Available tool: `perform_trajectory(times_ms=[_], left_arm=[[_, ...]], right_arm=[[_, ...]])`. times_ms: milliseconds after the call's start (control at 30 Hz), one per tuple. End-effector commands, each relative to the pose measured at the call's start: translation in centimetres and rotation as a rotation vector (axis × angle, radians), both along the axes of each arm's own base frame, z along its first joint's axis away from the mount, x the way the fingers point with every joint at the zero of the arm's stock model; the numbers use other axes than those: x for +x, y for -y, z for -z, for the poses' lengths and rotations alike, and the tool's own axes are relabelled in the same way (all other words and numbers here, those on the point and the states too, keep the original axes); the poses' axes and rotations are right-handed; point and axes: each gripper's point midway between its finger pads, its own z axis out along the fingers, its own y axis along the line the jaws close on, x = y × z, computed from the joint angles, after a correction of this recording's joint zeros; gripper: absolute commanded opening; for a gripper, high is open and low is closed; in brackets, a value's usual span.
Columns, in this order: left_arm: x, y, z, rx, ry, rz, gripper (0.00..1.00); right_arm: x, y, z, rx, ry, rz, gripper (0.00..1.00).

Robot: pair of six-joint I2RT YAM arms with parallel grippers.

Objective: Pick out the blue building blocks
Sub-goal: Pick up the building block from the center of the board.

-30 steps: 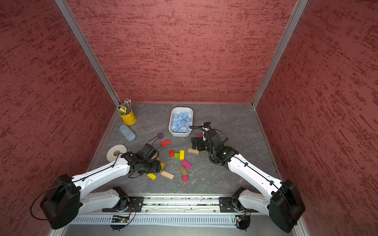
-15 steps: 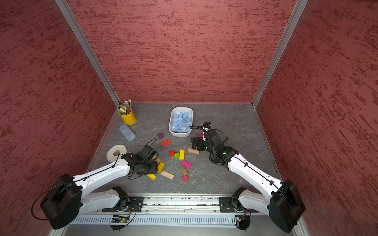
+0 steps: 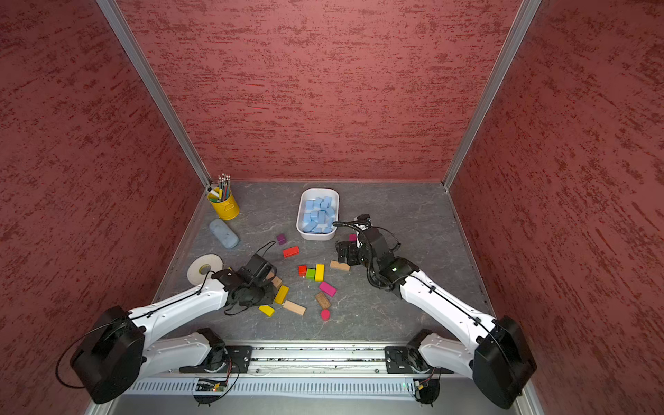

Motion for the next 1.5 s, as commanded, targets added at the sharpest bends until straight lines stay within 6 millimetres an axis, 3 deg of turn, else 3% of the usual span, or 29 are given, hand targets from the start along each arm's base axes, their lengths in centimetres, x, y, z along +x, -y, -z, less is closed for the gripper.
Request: perform_trajectory(times_ms=[0,400,667,800,933,1133,1300,1467], left_arm=[[-0.1,-0.4,0.4,0.014,-0.004,-0.011,0.44],[0.3,0.3,1.0,-0.007,-0.009,-0.001,0.4],[0.8,0.6,1.1,-0.01,-0.002,-0.002,0.3],[1.3,0.8,0.1,-0.023,0.028,-0.003,0.23],[2.4,1.2,-2.6,-0.047,0.1,-0.003,0.16],[5.6,3.1,-9.1,-0.128,0.257,0.019,0.15],[9.5,6.1,-13.5,-0.191,0.355,0.057,0.15],[14.0,9.9,-15.9,-0.233,0.409,0.104,0.15]], right_arm=[[0.2,-0.2,-0.3,0.02,0.014,-0.003,0.99],[0.2,-0.2,-0.1,0.017,0.012,-0.003,0.99],[0.1,-0.1,-0.1,0.016,0.01,-0.003,0.99],[0.2,-0.1,-0.1,0.015,0.011,-0.001,0.99],[0.1,0.0,-0.3,0.016,0.016,0.0,0.99],[0.2,0.0,-0.6,0.023,0.027,0.004,0.99],[0.1,0.1,-0.6,0.025,0.029,0.006,0.99],[-0.1,0.4,-0.8,0.024,0.036,0.014,0.99]])
